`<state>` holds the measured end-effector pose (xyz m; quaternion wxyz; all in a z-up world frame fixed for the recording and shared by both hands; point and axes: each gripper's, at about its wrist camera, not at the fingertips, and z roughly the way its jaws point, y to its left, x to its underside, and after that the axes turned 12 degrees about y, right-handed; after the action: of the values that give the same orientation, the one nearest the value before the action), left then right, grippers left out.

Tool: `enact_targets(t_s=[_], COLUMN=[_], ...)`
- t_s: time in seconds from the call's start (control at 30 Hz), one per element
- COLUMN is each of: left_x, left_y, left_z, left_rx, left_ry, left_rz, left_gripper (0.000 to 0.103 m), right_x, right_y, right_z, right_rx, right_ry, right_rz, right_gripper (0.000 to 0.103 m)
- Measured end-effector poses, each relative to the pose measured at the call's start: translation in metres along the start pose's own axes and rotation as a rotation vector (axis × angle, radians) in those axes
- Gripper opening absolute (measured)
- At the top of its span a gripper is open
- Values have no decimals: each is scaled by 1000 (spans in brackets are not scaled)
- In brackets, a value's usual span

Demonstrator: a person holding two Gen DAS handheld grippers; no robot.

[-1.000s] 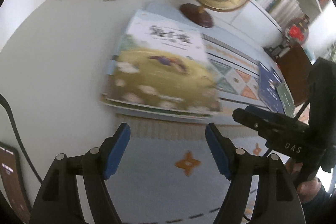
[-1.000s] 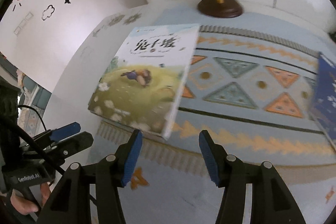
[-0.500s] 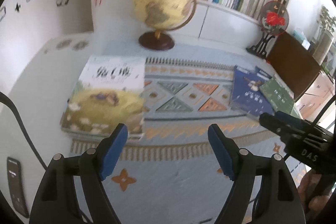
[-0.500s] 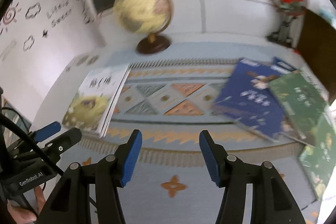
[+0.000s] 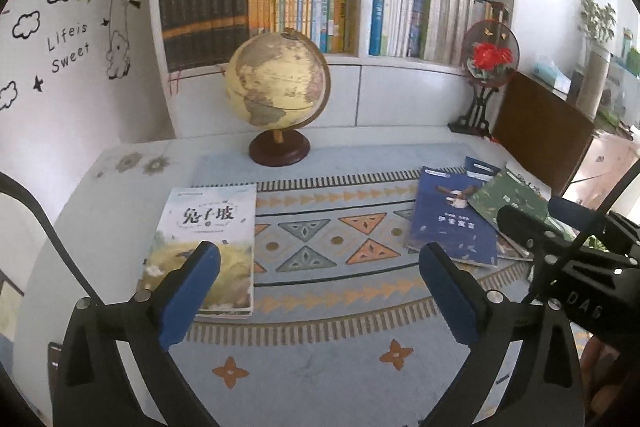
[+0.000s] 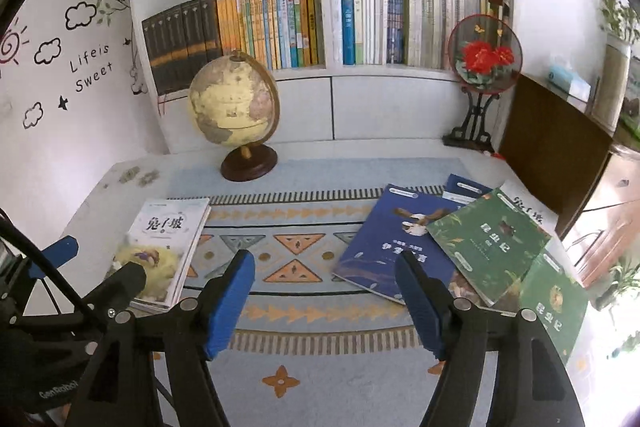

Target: Organize books

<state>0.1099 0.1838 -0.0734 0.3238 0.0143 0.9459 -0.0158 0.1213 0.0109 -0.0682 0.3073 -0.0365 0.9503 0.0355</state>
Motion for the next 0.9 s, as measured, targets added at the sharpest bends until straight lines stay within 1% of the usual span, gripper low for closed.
enact_targets(t_s=[0.07,0.13,0.2,0.27,0.33,0.5,0.6,0.67,0.73,0.83,0.9], left_x=[0,1,4,7,10,18,22,24,27,29,25], left_y=[1,4,9,16,24,40,49,51,53,55,57], left_z=[-1,-2,-2,-2,-2,-10,-11,-10,-9,-3,8], left_rx=[-9,-17,-34,-59,-54,-74,-62,-63,-50,-55,-59], left_ry=[-1,3,6,37,61,51,56,62,69,74,103], left_rz=[-26,-48,-63,-81,-95,-131,-142,-132,-98,-37,-22], left_gripper=[102,102,102,102,102,102,102,102,102,102,102], right_x=[2,4,6,7,9,6,5,6,7,6,5], right_y=[0,-1,-1,2,7,24,34,40,45,54,57], right_z=[-2,-3,-2,1,2,3,4,6,11,19,20], right_rx=[4,-8,-34,-66,-86,-122,-131,-139,-138,-135,-117], right_ry=[7,13,25,46,53,63,61,68,82,117,123], right_rz=[-2,9,24,36,36,15,4,-2,-7,2,14], right_gripper=[71,71,71,71,71,71,71,71,71,71,71])
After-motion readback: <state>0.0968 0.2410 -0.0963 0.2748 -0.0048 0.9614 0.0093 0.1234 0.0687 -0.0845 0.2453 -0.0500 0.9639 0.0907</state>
